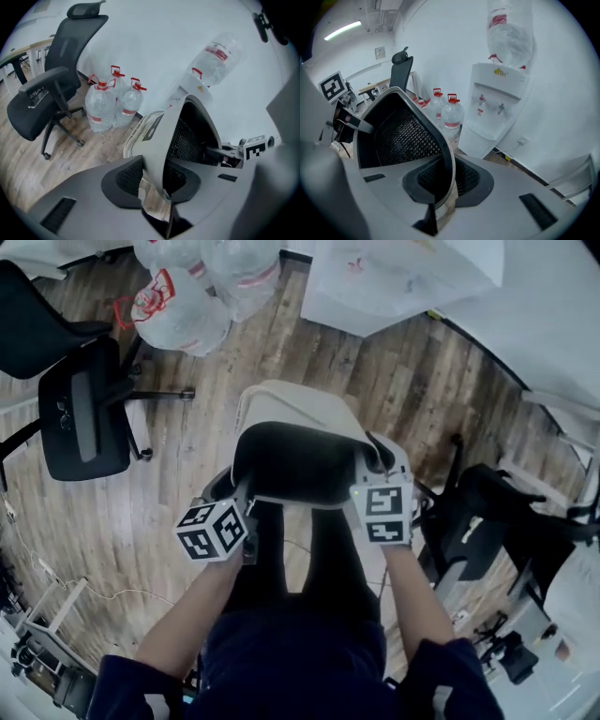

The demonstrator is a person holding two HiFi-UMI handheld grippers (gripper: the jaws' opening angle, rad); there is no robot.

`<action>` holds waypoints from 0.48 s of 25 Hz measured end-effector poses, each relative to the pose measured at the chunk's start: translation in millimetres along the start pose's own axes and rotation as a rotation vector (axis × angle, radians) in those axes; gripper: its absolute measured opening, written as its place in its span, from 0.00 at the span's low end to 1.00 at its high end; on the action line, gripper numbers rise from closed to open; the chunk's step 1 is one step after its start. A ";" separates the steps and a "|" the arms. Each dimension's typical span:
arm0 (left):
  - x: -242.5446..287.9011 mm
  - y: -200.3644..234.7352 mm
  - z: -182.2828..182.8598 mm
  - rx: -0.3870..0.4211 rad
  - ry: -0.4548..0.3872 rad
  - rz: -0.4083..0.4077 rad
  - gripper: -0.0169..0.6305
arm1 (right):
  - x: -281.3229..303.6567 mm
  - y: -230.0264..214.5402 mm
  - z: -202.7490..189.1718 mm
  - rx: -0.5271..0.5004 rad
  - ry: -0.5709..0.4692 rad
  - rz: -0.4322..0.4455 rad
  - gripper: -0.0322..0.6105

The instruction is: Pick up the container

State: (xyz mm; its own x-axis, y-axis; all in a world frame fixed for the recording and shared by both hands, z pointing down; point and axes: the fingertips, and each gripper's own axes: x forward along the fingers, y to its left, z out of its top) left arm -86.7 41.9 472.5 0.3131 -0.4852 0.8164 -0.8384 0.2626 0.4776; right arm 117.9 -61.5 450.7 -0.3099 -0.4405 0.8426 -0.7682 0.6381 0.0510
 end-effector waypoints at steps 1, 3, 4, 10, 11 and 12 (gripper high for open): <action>-15.8 -7.2 1.6 -0.001 -0.008 -0.005 0.20 | -17.0 1.9 4.5 0.003 -0.006 -0.003 0.13; -46.4 -22.0 5.8 0.008 -0.025 -0.017 0.20 | -50.4 5.0 12.7 0.011 -0.024 -0.010 0.13; -58.7 -29.2 10.7 0.021 -0.038 -0.025 0.21 | -64.7 4.9 19.0 0.013 -0.040 -0.017 0.13; -121.5 -63.3 20.8 0.100 -0.090 -0.060 0.21 | -140.0 8.1 46.4 0.006 -0.119 -0.076 0.14; -129.9 -66.3 19.1 0.101 -0.090 -0.065 0.21 | -150.8 10.5 49.8 0.003 -0.124 -0.082 0.13; -136.9 -69.0 18.3 0.101 -0.091 -0.071 0.21 | -160.4 12.1 53.7 -0.002 -0.130 -0.088 0.13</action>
State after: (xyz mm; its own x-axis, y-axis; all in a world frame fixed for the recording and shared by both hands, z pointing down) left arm -79.9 74.9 321.9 0.3351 -0.5743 0.7469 -0.8576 0.1423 0.4942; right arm 128.2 -17.0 287.3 -0.3114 -0.5724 0.7586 -0.7947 0.5945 0.1223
